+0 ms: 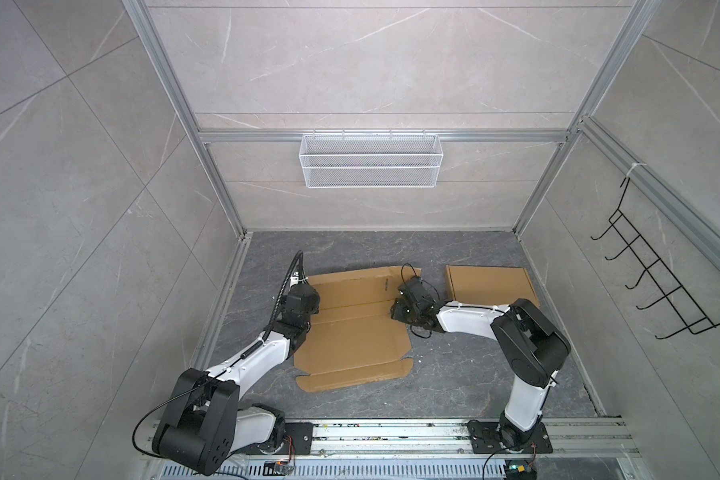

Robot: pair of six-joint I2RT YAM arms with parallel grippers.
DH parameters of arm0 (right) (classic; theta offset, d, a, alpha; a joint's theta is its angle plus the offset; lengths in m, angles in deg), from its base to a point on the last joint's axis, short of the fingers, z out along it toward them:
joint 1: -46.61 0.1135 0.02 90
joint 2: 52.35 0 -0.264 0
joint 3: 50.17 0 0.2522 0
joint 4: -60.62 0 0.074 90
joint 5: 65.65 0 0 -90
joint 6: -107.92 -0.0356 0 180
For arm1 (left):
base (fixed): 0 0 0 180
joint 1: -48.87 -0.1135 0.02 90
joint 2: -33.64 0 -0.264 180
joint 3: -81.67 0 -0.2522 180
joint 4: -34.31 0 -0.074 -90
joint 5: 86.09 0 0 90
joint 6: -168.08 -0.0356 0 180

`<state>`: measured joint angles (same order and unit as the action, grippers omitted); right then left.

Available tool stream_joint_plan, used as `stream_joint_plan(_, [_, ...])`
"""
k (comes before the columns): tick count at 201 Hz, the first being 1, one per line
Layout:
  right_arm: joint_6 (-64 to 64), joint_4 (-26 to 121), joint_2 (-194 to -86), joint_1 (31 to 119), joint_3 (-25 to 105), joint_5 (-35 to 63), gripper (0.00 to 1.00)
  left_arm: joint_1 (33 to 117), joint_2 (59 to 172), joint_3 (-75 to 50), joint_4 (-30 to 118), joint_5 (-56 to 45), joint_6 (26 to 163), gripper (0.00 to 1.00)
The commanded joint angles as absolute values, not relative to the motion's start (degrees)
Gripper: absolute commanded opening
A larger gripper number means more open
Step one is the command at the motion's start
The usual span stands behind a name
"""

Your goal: Fold the paper box

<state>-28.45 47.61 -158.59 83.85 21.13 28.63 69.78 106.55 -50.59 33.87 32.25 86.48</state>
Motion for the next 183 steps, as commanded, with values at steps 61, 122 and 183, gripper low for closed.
stream_joint_plan(61, [-20.68, 50.67, -157.50, 85.24, 21.36, 27.99, 0.41, 69.88, 107.29, -50.12, 32.82, 32.35, 86.43, 0.00])
stream_joint_plan(122, [-19.55, 52.78, -156.50, 86.81, 20.52, 28.43, 0.39, 69.88, 107.38, -50.00, 32.81, 32.00, 86.69, 0.00])
stream_joint_plan(183, [-19.18, 52.13, -155.82, 86.91, 21.69, 28.99, 0.39, 69.92, 107.38, -50.03, 32.86, 31.62, 87.04, 0.00])
